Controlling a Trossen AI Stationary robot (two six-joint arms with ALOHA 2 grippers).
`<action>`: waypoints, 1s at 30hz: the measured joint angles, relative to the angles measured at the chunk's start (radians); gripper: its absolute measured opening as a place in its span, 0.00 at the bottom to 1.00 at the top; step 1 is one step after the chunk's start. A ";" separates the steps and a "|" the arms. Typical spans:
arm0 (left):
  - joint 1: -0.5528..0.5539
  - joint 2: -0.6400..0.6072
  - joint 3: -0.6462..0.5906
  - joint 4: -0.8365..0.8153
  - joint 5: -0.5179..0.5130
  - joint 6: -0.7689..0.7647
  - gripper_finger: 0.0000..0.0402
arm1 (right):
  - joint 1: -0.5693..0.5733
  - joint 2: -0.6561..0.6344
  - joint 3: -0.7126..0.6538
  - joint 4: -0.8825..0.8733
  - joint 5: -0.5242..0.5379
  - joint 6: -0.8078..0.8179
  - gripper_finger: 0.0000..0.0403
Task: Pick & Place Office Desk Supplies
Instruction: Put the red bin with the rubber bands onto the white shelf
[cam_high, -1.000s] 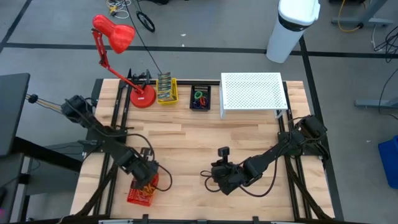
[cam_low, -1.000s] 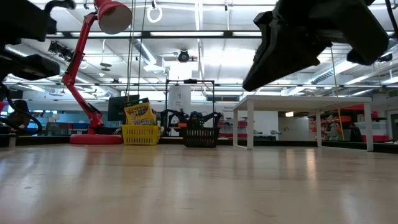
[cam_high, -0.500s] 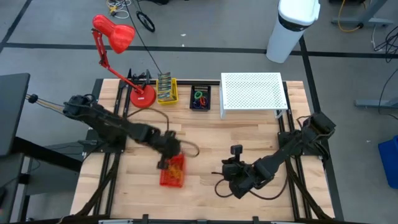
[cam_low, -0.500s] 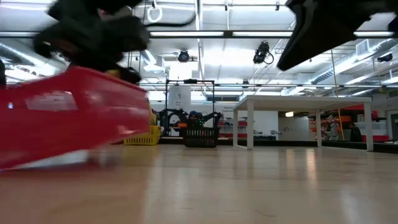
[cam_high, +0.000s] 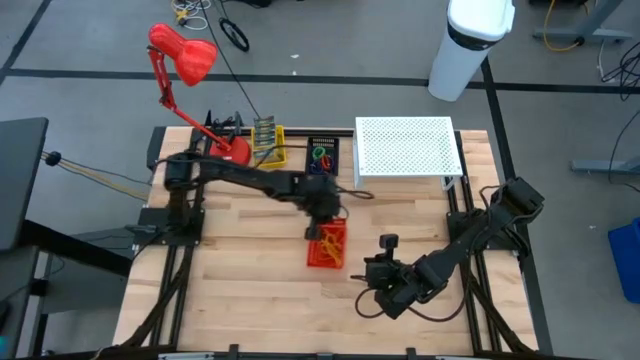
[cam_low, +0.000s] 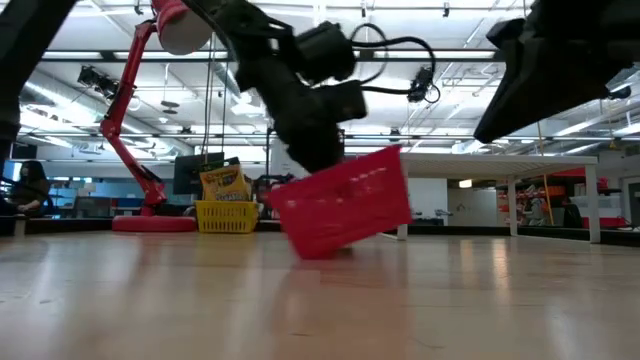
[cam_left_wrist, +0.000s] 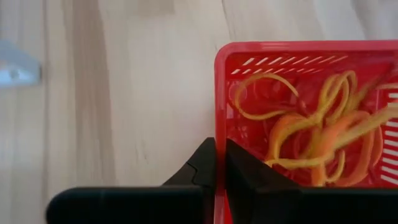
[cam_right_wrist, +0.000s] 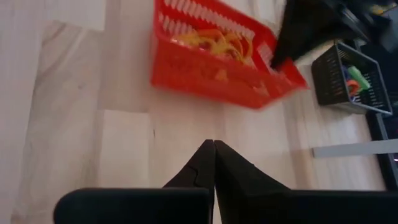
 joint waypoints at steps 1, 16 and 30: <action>0.005 0.022 0.031 0.000 0.008 0.002 0.05 | 0.000 0.000 -0.006 0.009 -0.002 0.000 0.01; 0.014 0.088 0.122 -0.055 0.019 0.005 0.26 | 0.000 0.000 -0.010 0.054 -0.001 0.004 0.03; -0.024 -0.274 -0.172 -0.003 0.248 0.095 0.22 | -0.039 0.000 -0.010 0.217 0.014 0.071 0.18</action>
